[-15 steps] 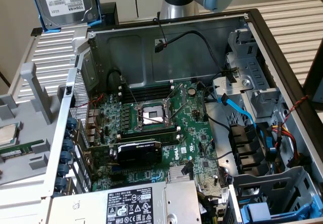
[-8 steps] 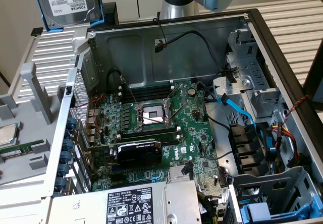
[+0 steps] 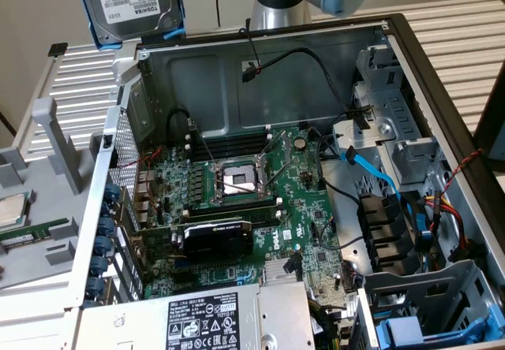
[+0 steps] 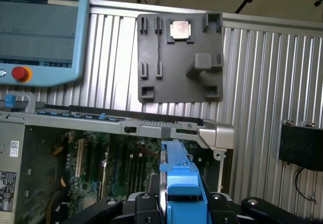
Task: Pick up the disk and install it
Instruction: 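Pick up the disk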
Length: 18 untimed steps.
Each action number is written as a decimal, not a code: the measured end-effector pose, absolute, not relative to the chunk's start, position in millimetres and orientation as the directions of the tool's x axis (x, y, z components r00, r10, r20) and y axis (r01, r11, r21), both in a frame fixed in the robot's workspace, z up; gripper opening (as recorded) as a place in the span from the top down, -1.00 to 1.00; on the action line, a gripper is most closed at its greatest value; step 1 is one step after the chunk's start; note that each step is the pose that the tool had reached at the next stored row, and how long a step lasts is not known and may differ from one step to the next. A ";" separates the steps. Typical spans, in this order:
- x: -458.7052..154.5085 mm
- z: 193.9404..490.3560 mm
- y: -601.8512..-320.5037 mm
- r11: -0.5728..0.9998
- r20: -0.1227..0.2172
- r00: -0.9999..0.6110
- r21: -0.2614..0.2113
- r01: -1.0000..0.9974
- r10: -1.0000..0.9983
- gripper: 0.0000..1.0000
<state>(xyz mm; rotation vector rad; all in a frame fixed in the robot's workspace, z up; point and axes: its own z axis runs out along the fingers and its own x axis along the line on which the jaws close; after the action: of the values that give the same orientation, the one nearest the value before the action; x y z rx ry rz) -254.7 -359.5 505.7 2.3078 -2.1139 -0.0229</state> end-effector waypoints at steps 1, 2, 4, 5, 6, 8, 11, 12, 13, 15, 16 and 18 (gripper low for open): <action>-252.7 505.6 -361.1 -0.088 -0.003 0.088 0.017 -0.996 -0.996 0.26; -250.8 505.5 -362.7 -0.088 -0.004 0.088 0.016 -0.996 -0.996 0.26; -246.6 505.6 -366.1 -0.088 -0.006 0.088 0.015 -0.996 -0.996 0.26; -244.6 505.6 -367.9 -0.088 -0.007 0.088 0.015 -0.996 -0.996 0.26; -242.6 505.7 -369.6 -0.088 -0.007 0.088 0.015 -0.996 -0.996 0.26; -237.7 505.6 -373.4 -0.088 -0.009 0.088 0.014 -0.996 -0.996 0.26; -228.5 505.6 -379.3 -0.088 -0.013 0.087 0.014 -0.996 -0.996 0.26; -225.0 505.6 -381.4 -0.088 -0.014 0.088 0.014 -0.996 -0.996 0.26; -221.9 505.6 -383.4 -0.088 -0.015 0.088 0.014 -0.996 -0.996 0.26; -214.6 505.5 -387.1 -0.088 -0.018 0.087 0.013 -0.996 -0.996 0.26; -210.8 505.5 -389.1 -0.088 -0.019 0.088 0.013 -0.996 -0.996 0.26; -202.8 505.7 -392.6 -0.088 -0.021 0.087 0.013 -0.996 -0.996 0.26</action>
<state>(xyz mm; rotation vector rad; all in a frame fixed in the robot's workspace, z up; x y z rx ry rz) -202.8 -392.6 505.7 2.3195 -2.1244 -0.0382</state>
